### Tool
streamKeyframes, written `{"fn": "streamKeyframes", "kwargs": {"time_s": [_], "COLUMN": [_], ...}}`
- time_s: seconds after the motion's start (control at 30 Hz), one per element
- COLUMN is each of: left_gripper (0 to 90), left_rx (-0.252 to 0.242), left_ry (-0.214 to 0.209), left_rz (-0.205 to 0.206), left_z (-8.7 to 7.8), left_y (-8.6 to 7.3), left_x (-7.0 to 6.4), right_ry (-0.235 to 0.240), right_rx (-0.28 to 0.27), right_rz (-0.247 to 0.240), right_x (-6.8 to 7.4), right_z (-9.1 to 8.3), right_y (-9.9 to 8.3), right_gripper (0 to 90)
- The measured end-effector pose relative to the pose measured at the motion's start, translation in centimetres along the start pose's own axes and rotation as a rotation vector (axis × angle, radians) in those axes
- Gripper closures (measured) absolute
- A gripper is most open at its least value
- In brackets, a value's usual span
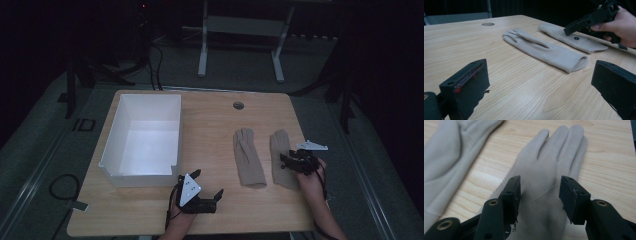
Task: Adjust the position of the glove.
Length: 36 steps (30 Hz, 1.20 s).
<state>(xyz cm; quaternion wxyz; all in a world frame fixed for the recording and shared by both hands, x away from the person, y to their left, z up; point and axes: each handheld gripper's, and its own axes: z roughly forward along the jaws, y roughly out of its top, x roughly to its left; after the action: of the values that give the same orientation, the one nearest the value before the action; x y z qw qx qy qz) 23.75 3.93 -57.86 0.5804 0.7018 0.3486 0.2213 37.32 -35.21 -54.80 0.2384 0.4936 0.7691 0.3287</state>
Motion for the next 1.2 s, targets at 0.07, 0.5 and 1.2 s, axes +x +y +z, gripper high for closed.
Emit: {"fn": "streamKeyframes", "kwargs": {"time_s": [0.07, 0.5, 1.2], "left_gripper": [1.6, 1.6, 1.6], "left_rx": [0.000, 0.000, -0.001], "left_ry": [0.000, 0.000, 0.003], "left_rz": [0.002, -0.003, 0.000], "left_z": [0.0, 0.0, 0.0], "left_y": [0.0, 0.0, 0.0], "left_x": [0.0, 0.0, 0.0], "right_ry": [0.002, 0.006, 0.018], "right_rx": [0.010, -0.019, -0.175], "right_rz": [-0.006, 0.048, 0.086], "right_x": [0.2, 0.8, 2.8], "right_z": [0.5, 0.3, -5.8], "right_y": [-0.4, -0.6, 6.4], "right_gripper": [53.1, 79.3, 79.6]}}
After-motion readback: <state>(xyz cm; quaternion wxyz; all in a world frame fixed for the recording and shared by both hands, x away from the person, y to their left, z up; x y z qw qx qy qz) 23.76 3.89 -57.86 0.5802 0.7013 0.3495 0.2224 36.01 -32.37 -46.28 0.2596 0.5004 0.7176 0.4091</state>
